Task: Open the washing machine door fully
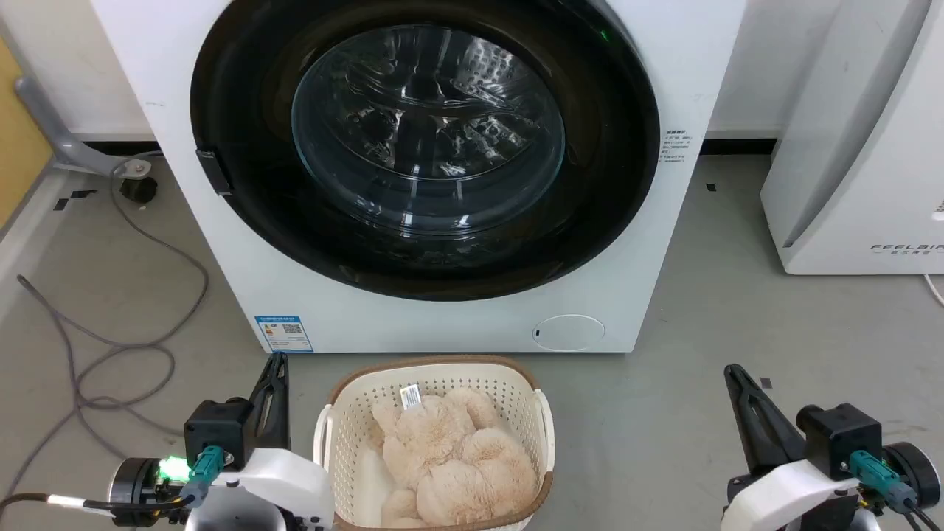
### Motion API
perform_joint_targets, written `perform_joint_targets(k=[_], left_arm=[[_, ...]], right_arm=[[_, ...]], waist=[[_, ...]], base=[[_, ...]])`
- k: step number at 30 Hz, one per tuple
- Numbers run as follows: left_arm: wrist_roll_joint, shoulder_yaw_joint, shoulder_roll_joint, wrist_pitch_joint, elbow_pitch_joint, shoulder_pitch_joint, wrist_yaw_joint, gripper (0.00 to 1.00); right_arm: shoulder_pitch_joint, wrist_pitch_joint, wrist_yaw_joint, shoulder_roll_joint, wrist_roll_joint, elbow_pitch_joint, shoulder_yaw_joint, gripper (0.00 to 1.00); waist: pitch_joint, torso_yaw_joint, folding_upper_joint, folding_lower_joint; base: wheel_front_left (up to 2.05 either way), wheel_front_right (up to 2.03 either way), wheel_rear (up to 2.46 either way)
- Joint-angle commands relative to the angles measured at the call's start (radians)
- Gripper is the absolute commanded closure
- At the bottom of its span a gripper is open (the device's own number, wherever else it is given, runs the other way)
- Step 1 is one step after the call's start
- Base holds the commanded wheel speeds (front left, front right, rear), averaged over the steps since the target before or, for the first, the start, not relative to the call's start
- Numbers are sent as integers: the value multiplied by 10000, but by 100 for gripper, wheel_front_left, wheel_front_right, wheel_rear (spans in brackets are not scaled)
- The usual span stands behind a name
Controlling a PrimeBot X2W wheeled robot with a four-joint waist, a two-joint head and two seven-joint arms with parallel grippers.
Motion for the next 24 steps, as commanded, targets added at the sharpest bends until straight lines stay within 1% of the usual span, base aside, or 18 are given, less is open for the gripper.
perform_joint_targets(k=[1,19,20,24], left_arm=[[28,-20,1,3,-41,177,-43,100],[28,-20,1,3,-41,177,-43,100],[0,6,-2,0,4,-2,6,0],[-16,-14,-2,-51,21,-10,47,0]], right_arm=[[-136,12,8,11,-78,24,7,100],[-136,12,8,11,-78,24,7,100],[8,-2,0,0,4,-2,0,0],[10,-53,0,0,52,-22,-31,0]], waist=[[0,0,0,0],[0,0,0,0],[0,0,0,0],[6,-2,0,0]], base=[[0,0,0],[0,0,0],[0,0,0],[0,0,0]])
